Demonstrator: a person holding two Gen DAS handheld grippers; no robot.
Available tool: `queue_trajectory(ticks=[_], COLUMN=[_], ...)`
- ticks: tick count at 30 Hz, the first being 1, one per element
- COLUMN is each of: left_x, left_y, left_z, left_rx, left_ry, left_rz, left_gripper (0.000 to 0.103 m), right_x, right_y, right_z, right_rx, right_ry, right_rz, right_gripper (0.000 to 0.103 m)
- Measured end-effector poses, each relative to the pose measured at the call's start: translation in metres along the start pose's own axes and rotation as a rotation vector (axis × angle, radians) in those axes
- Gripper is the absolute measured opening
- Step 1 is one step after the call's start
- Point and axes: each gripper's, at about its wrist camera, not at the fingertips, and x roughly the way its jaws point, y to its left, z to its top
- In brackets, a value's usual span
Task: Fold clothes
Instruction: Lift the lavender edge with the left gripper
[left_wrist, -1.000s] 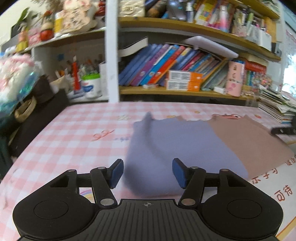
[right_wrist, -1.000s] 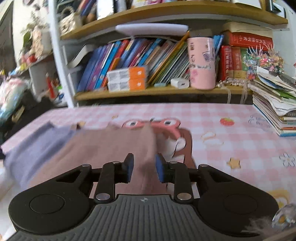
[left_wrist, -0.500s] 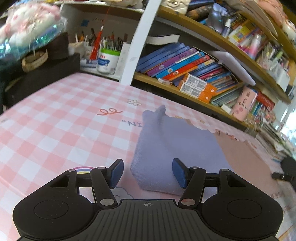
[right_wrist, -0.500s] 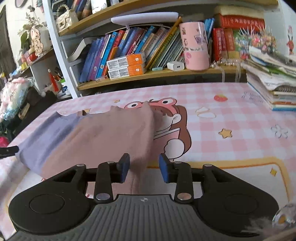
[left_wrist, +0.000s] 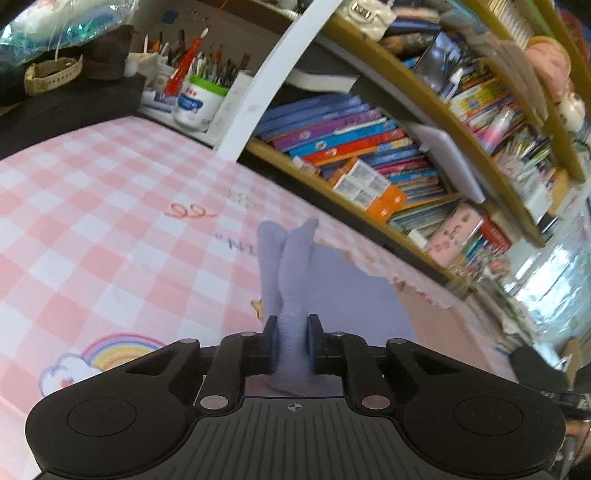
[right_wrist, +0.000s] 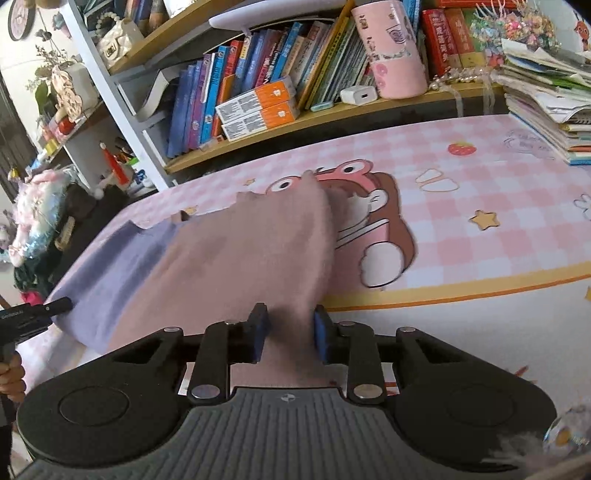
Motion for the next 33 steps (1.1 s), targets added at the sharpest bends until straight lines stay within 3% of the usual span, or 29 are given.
queue_trajectory(ticks=[12, 14, 16, 18, 20, 23, 29, 33], left_x=[-0.037, -0.045, -0.053, -0.063, -0.072, -0.081, -0.072, -0.061], left_y=[0.067, 0.072, 0.073, 0.067, 0.060, 0.051, 0.057, 0.059], left_z=[0.032, 0.033, 0.032, 0.028, 0.023, 0.018, 0.018, 0.022], left_rx=[-0.036, -0.044, -0.045, -0.031, -0.018, -0.030, -0.208, -0.268], left_ry=[-0.081, -0.102, -0.121, -0.138, -0.146, -0.140, -0.116, -0.108], left_rz=[0.192, 0.236, 0.272, 0.279, 0.285, 0.284, 0.206, 0.258], left_gripper=[0.014, 0.019, 0.031, 0.049, 0.055, 0.055, 0.052, 0.051], right_x=[0.047, 0.047, 0.047, 0.047, 0.046, 0.046, 0.052, 0.066], right_y=[0.088, 0.092, 0.097, 0.102, 0.106, 0.113, 0.119, 0.121], right_z=[0.001, 0.001, 0.000, 0.000, 0.000, 0.000, 0.005, 0.004], right_rx=[-0.164, -0.213, -0.262, -0.311, -0.360, -0.433, -0.584, -0.653], right_ry=[0.018, 0.003, -0.013, -0.028, -0.044, -0.067, -0.099, -0.068], right_rz=[0.057, 0.059, 0.062, 0.064, 0.066, 0.070, 0.111, 0.143], right_gripper=[0.026, 0.026, 0.030, 0.032, 0.035, 0.035, 0.035, 0.034])
